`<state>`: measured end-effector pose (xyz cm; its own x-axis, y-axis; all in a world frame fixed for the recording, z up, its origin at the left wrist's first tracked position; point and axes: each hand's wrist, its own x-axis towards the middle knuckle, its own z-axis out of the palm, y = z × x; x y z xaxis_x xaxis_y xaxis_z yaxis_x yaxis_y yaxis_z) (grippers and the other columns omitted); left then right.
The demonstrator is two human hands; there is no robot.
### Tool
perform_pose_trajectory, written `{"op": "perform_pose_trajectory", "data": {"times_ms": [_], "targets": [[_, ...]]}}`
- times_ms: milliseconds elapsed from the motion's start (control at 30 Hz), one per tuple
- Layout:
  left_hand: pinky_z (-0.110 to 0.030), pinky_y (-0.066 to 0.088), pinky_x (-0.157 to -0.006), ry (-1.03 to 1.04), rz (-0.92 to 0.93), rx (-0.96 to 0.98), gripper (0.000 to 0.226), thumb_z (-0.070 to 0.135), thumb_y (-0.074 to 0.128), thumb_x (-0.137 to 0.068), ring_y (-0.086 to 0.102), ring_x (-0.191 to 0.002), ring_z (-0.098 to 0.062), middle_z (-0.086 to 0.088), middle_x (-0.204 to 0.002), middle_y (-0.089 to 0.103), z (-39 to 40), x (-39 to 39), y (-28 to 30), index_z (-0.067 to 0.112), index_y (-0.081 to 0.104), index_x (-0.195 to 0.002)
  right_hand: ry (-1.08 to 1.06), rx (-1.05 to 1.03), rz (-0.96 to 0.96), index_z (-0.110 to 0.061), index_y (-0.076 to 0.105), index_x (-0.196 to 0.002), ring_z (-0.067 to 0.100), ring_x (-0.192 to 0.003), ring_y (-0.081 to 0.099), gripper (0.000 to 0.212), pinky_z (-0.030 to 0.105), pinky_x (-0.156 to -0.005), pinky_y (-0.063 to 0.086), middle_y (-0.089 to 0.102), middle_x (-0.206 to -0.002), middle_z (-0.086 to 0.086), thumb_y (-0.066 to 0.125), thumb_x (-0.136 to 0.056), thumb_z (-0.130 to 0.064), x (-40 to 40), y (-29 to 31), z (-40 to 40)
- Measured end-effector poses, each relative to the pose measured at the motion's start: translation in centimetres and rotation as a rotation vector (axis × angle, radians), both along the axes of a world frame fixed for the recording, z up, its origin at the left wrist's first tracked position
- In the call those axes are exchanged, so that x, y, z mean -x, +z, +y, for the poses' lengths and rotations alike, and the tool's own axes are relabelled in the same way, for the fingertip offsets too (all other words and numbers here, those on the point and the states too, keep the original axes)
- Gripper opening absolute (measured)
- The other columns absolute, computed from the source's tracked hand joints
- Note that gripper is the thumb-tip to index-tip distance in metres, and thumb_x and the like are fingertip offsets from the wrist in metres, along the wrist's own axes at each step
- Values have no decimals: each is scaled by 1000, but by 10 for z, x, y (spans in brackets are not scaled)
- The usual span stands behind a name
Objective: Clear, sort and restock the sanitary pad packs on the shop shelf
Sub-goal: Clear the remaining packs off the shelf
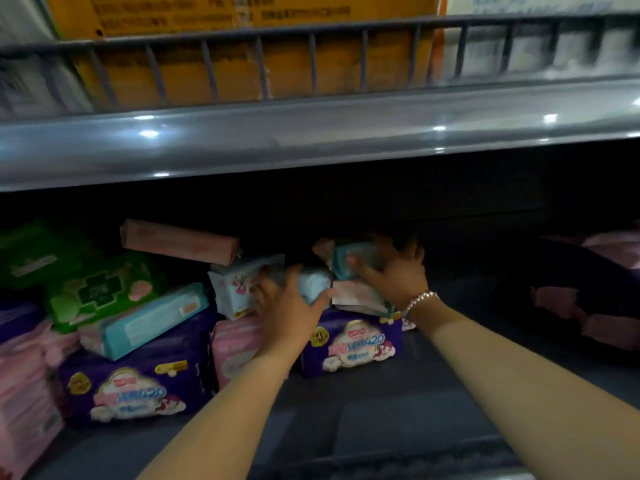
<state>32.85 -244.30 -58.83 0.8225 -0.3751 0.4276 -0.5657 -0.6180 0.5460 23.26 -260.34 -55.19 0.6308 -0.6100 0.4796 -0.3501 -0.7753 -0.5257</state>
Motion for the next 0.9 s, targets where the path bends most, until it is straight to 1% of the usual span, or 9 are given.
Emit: {"op": "perform_pose_trajectory", "data": {"times_ms": [100,200,300,400,500,633,700,800,900], "targets": [[-50,35,-105,24,29,83,80,73,61,-72,36,-129,-39,-18,-138,38,-2,-1,2,36,35,-137,47,-117,-24,-32,28,-148,39,-126,43,83,42,-103,41,35,-143,21,58,-79,-69,-6,1,0],[-40,41,-100,-35,36,270,66,55,76,-71,41,-124,-33,-15,-132,41,4,3,1,29,50,-126,26,-69,-83,-31,32,-147,35,-126,41,92,38,-102,31,46,-137,19,56,-72,-78,-3,-2,6],[-35,43,-98,-70,28,406,52,48,80,-69,41,-125,-29,-13,-131,43,14,15,0,34,50,-110,37,-44,-209,-25,49,-138,34,-116,48,107,41,-98,39,58,-121,17,52,-53,-90,9,-4,19],[-24,34,-101,-41,40,504,51,39,84,-69,34,-130,-24,-10,-134,35,31,36,5,27,56,-110,93,-125,-399,-15,63,-117,33,-106,54,70,41,-91,48,53,-114,14,72,-66,-62,24,-4,40],[-10,26,-91,-26,-4,533,54,36,84,-67,32,-120,-9,-6,-129,34,60,63,4,23,58,-113,172,-328,-513,-19,63,-99,20,-104,54,51,24,-86,46,44,-108,-2,73,-67,-57,46,-6,69],[-21,30,-100,-75,84,550,57,33,86,-66,28,-115,-5,2,-127,25,100,95,-9,33,50,-111,244,-537,-569,-27,58,-102,5,-102,48,53,15,-84,42,39,-108,-13,75,-62,-56,77,-22,106],[-25,33,-100,-100,103,481,64,32,87,-64,28,-115,-6,3,-126,23,114,103,-20,31,45,-112,256,-652,-555,-31,52,-107,8,-107,47,56,19,-88,43,39,-114,-10,76,-61,-55,87,-37,120],[-21,34,-92,-205,250,393,62,34,81,-71,39,-114,-14,2,-124,24,121,107,-30,27,39,-116,217,-846,-491,-31,46,-107,13,-108,45,50,19,-80,44,34,-124,-1,78,-72,-45,94,-56,132],[-25,35,-95,-224,491,403,52,41,64,-87,44,-122,-19,0,-138,30,115,97,-33,31,31,-126,190,-995,-448,-35,46,-96,16,-105,51,49,35,-90,51,35,-128,3,80,-66,-54,94,-66,127]]}}
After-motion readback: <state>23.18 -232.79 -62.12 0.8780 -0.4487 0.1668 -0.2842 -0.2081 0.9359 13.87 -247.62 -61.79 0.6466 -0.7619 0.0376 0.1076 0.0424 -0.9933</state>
